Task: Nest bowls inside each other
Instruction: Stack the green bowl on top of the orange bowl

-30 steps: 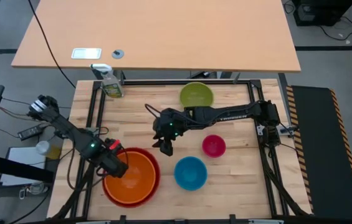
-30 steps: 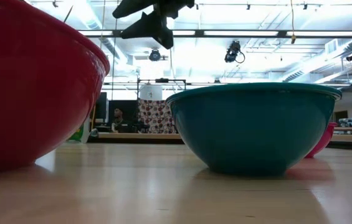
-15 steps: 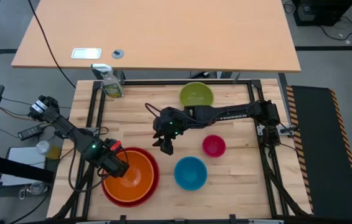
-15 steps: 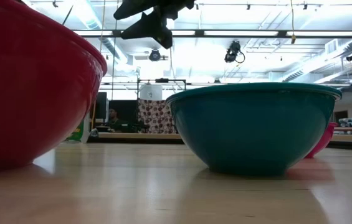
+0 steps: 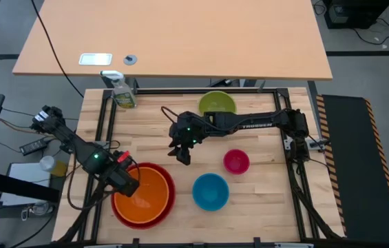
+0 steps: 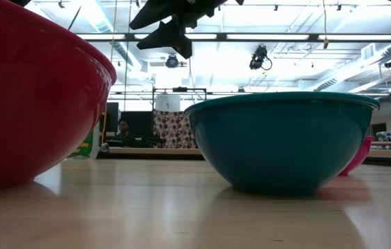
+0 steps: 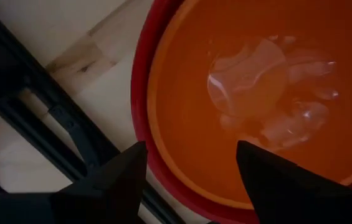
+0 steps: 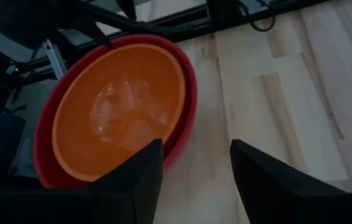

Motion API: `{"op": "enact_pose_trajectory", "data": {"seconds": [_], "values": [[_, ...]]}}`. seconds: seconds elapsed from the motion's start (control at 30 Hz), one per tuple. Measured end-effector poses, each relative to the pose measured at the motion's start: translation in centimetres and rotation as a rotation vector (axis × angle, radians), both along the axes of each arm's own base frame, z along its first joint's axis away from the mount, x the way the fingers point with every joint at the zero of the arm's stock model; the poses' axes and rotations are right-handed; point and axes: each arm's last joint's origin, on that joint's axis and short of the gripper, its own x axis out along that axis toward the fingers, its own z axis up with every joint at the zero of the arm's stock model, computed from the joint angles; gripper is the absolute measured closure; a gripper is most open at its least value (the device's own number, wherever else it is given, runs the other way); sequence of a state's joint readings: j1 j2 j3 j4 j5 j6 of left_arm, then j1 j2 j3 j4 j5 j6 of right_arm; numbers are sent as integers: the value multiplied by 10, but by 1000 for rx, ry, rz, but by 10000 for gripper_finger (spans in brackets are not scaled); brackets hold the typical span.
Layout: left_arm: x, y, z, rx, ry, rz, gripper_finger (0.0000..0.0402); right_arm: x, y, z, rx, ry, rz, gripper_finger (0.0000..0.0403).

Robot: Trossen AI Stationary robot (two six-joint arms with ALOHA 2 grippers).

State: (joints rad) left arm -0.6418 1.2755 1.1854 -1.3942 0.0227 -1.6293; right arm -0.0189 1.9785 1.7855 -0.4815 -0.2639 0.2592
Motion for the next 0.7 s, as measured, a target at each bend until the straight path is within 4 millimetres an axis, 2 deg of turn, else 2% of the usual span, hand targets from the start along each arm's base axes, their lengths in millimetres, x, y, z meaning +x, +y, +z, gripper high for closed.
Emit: {"op": "enact_pose_trajectory", "data": {"seconds": [0.1, 0.3, 0.4, 0.7], "values": [[-2, 3, 12, 43, -17, -11, 150, 0, -4, 0, 10, 0, 1, 208], [4, 9, 38, 192, -212, -55, 153, -2, -25, 0, 57, 18, -45, 210], [10, 16, 44, 222, -245, -77, 164, -5, -34, 2, 55, 26, -65, 213], [18, 48, 53, 291, -277, -153, 211, -28, -61, 36, -39, -47, -142, 222]]}}
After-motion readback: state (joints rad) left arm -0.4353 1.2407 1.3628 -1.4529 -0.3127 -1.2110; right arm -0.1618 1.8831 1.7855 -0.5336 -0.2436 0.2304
